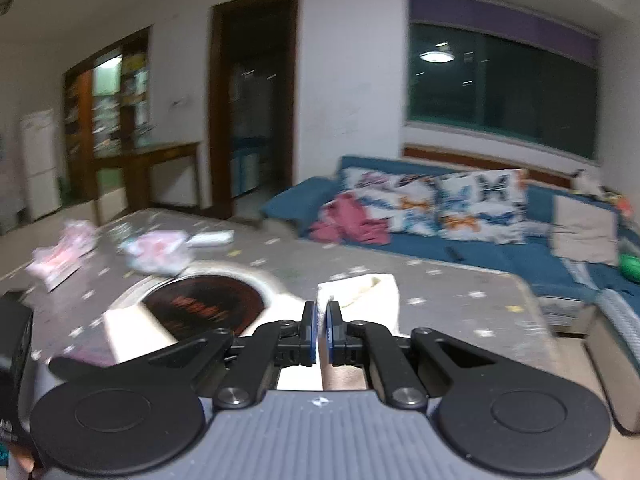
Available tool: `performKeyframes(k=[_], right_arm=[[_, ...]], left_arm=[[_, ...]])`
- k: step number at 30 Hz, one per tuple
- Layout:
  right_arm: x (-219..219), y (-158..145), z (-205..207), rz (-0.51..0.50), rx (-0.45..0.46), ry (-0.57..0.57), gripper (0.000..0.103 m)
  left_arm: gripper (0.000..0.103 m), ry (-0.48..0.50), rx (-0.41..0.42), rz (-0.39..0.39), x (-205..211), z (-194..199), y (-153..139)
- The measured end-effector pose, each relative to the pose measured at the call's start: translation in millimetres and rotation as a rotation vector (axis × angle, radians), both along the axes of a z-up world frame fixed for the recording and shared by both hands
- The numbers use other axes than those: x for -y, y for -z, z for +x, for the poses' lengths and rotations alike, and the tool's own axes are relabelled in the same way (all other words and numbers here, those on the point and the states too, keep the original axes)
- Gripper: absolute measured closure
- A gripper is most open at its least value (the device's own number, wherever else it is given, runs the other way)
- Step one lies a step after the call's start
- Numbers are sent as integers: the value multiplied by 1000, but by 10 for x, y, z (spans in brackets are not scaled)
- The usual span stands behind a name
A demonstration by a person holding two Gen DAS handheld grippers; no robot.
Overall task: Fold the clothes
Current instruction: 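Grasp a sleeve with the right gripper and fold it across the body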
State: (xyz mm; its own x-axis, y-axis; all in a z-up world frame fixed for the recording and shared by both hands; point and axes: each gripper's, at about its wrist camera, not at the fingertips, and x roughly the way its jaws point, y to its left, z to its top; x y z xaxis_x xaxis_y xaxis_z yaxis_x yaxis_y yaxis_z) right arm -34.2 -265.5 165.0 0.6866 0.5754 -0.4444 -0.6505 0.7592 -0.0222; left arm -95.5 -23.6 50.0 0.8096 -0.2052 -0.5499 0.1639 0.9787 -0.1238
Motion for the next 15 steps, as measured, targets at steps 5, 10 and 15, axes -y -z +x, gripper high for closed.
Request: performKeyframes(k=[5,10,15], right_arm=[[-511,307,-45,-70,-78,-111,99],[-788,718,-241,-149,-152,-215,99],[-752,822,-395,-153,-188,-257,93]], left_arm=[[62,-82,-24,-23,-312,-130,79],[62,-126,-29,-36,-468,-209,103],[61,-138,-20,-33,-509,-231,90]])
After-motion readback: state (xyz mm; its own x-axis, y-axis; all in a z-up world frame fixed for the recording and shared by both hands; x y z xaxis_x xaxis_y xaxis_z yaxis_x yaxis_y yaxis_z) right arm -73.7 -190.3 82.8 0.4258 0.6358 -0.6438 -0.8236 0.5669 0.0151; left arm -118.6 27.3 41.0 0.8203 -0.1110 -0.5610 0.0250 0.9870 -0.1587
